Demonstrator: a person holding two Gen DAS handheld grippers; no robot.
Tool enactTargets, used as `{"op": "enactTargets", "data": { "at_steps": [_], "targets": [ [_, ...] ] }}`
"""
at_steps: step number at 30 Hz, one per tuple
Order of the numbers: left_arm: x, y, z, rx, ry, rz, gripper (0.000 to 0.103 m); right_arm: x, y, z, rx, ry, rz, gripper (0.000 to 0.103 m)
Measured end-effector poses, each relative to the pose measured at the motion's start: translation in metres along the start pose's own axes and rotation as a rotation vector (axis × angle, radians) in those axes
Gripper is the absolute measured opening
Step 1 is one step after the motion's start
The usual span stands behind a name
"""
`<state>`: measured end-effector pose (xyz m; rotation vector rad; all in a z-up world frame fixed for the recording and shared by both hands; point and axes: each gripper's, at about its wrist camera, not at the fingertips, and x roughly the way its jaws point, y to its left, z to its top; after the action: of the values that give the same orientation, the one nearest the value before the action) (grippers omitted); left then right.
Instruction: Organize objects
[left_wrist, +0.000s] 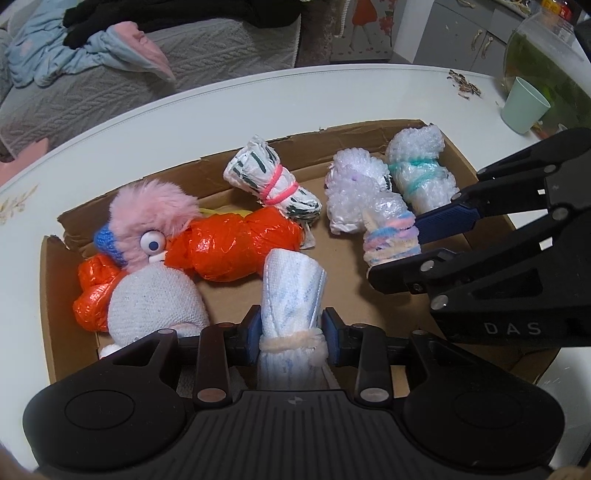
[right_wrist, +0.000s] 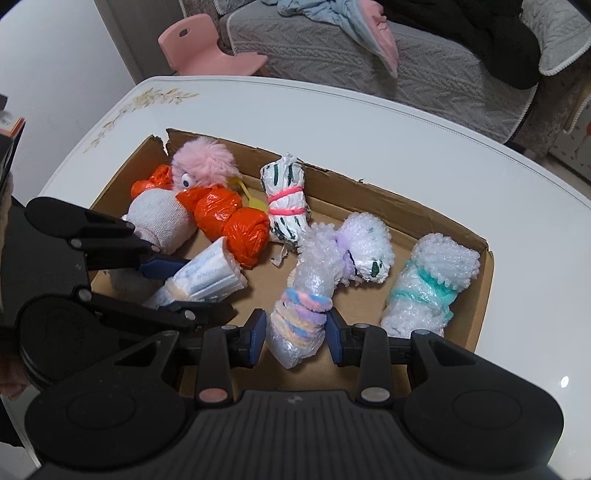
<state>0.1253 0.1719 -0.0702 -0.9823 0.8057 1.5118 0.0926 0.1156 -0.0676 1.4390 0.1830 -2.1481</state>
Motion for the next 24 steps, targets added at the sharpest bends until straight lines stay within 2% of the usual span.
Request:
{"op": "enactTargets", "data": {
  "at_steps": [5, 12, 18, 24],
  "targets": [
    [0.000, -0.003, -0.002, 0.004, 0.002, 0.005, 0.048, -0.001, 0.004, 0.000, 0.007, 0.003, 0.021, 0.033],
    [-0.002, 0.005, -0.002, -0.039, -0.002, -0.002, 0.064, -0.005, 0.004, -0.002, 0.019, -0.015, -0.010, 0.037],
    [-0.012, 0.002, -0.005, -0.027, -0.014, -0.011, 0.071, -0.021, 0.006, -0.004, 0.016, -0.036, -0.019, 0.039],
    [-0.029, 0.001, -0.011, -0.032, -0.020, -0.011, 0.071, -0.055, 0.014, -0.013, 0.024, -0.104, -0.036, 0.041]
  ]
}}
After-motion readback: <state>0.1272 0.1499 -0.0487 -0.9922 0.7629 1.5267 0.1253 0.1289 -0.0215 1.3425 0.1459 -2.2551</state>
